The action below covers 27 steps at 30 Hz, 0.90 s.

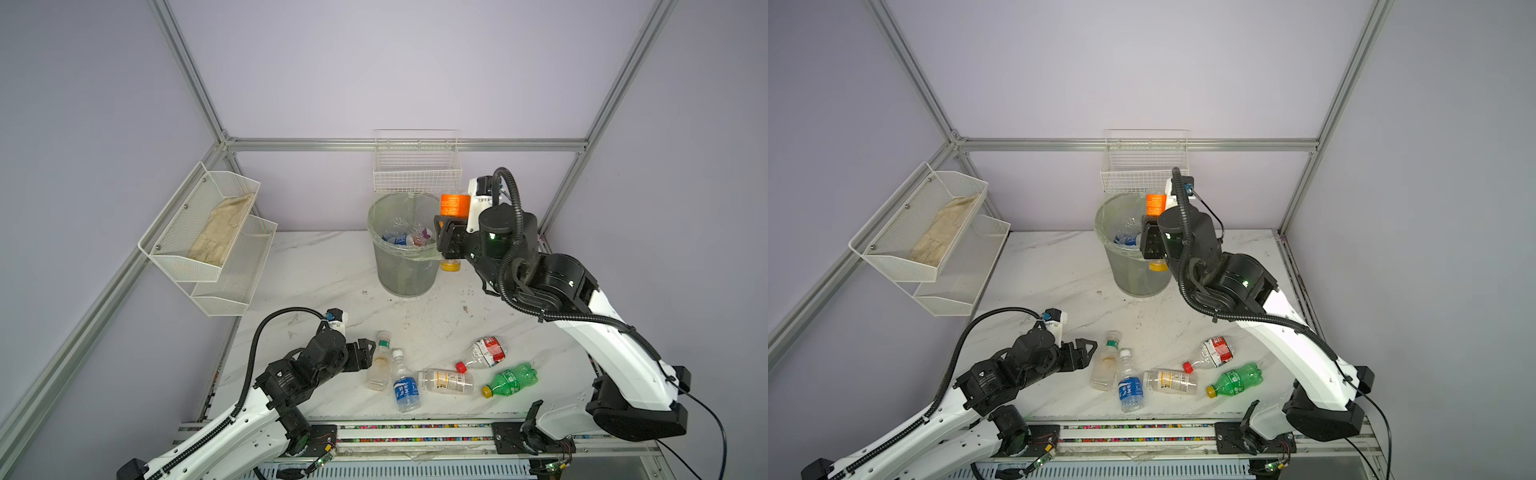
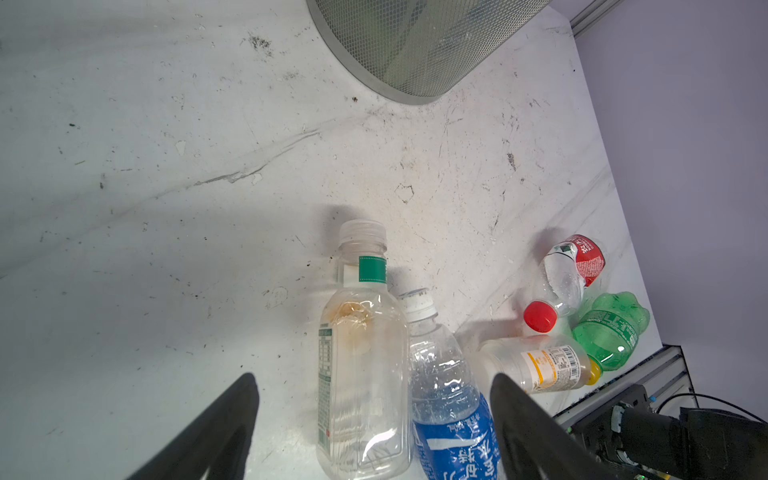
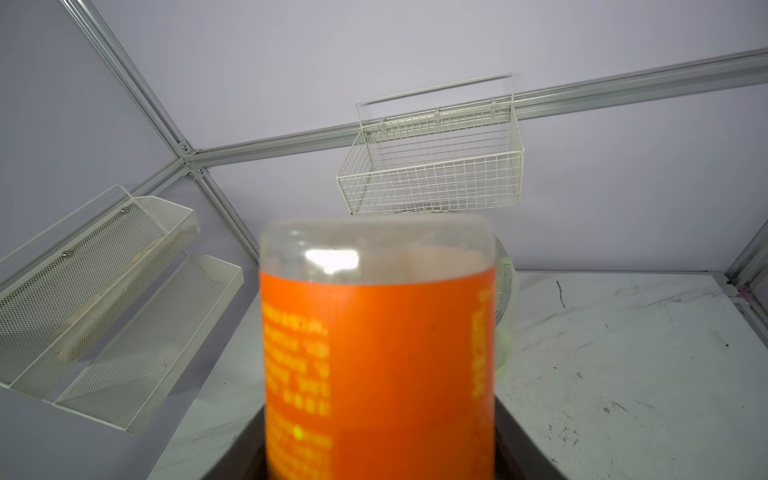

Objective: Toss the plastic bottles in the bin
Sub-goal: 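Lift the orange-label bottle with the right gripper and carry it over the bin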

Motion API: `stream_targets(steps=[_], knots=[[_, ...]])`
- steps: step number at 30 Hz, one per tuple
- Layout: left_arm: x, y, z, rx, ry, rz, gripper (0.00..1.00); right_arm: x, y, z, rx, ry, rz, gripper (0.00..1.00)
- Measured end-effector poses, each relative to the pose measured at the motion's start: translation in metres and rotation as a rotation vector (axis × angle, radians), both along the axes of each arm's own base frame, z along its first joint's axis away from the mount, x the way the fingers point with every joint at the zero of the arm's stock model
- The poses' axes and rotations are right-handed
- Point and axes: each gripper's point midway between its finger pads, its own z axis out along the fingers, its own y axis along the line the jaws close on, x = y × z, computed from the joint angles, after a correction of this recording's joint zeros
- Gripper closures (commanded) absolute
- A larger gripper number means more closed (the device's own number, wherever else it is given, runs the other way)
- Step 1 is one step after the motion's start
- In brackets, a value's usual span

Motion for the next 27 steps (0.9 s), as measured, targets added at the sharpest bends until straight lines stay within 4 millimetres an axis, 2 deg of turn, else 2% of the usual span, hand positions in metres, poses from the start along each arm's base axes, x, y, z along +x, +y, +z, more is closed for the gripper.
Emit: stream_targets(steps=[4, 11, 16, 17, 18, 19, 21, 22, 25, 27], knots=[[0.0, 0.0, -0.001, 0.003, 0.001, 0.002, 0.15, 0.029, 0.006, -0.007, -0.042, 0.013, -0.012, 0.92], [0.001, 0.002, 0.0, 0.007, -0.003, 0.009, 0.15, 0.078, 0.006, -0.024, -0.068, 0.052, -0.03, 0.92], [0.001, 0.002, -0.001, 0.009, -0.002, 0.011, 0.16, 0.123, 0.017, -0.04, -0.067, 0.077, -0.028, 0.89], [0.001, 0.002, -0.001, 0.01, -0.002, 0.011, 0.16, 0.132, 0.019, -0.045, -0.068, 0.084, -0.028, 0.83], [0.001, 0.002, -0.001, 0.009, -0.001, 0.011, 0.16, 0.143, 0.021, -0.053, -0.07, 0.096, -0.028, 0.66], [0.001, 0.002, -0.001, 0.009, -0.002, 0.011, 0.15, 0.153, 0.022, -0.061, -0.074, 0.108, -0.032, 0.34], [0.001, 0.002, 0.0, 0.007, -0.003, 0.011, 0.16, 0.171, 0.025, -0.08, -0.082, 0.144, -0.031, 0.1], [0.001, 0.002, 0.0, 0.006, -0.004, 0.011, 0.16, 0.179, 0.025, -0.09, -0.088, 0.165, -0.03, 0.03], [0.0, 0.003, 0.001, 0.005, -0.005, 0.011, 0.16, 0.195, 0.026, -0.112, -0.106, 0.213, -0.036, 0.03], [-0.001, 0.004, 0.001, 0.005, -0.004, 0.012, 0.15, 0.197, 0.022, -0.117, -0.116, 0.23, -0.041, 0.03]])
